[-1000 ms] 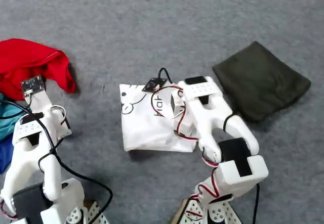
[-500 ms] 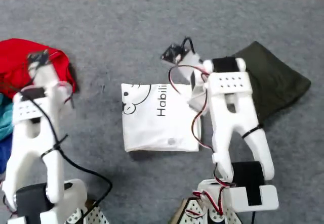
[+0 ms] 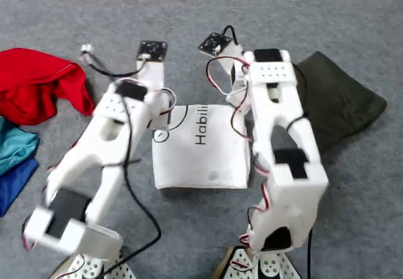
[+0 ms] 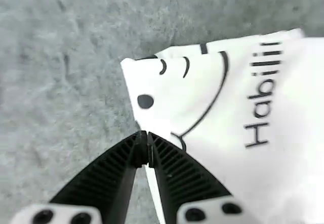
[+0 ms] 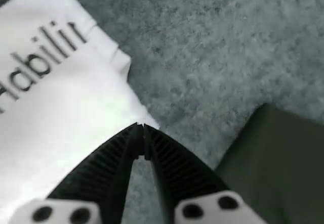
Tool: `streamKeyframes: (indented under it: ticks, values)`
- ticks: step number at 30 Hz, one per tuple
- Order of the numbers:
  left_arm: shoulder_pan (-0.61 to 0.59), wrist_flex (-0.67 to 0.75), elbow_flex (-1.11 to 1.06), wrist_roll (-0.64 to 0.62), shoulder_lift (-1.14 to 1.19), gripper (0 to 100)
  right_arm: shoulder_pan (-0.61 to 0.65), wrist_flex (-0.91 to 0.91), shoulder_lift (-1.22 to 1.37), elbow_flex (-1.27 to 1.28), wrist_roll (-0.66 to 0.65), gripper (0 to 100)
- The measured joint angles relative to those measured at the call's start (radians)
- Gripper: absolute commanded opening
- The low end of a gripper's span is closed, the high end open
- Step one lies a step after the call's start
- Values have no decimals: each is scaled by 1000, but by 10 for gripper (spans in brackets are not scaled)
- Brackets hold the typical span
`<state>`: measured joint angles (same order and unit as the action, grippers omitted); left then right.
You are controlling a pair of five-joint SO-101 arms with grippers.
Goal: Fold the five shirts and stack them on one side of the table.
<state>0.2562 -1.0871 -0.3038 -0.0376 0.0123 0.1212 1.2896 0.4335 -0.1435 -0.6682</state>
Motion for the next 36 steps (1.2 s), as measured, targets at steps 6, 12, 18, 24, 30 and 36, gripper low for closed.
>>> streamKeyframes:
  ticks: [6, 12, 18, 24, 30, 36]
  values:
    - [-40, -2, 144, -8, 293, 19, -2, 0, 216, -152, 0, 5]
    - [-64, -6, 204, -9, 339, 19, 0, 31, 296, -270, 0, 5]
    - [-64, -48, 238, -9, 339, 19, 11, 206, 296, -462, 8, 5]
    - [-66, -144, 330, -8, 325, 19, 8, 390, 293, -626, 78, 5]
    - [-78, -163, 334, -6, 190, 19, -26, 473, 244, -600, 232, 5]
    - [-110, -163, 196, 43, 26, 19, -55, 474, 48, -361, 265, 5]
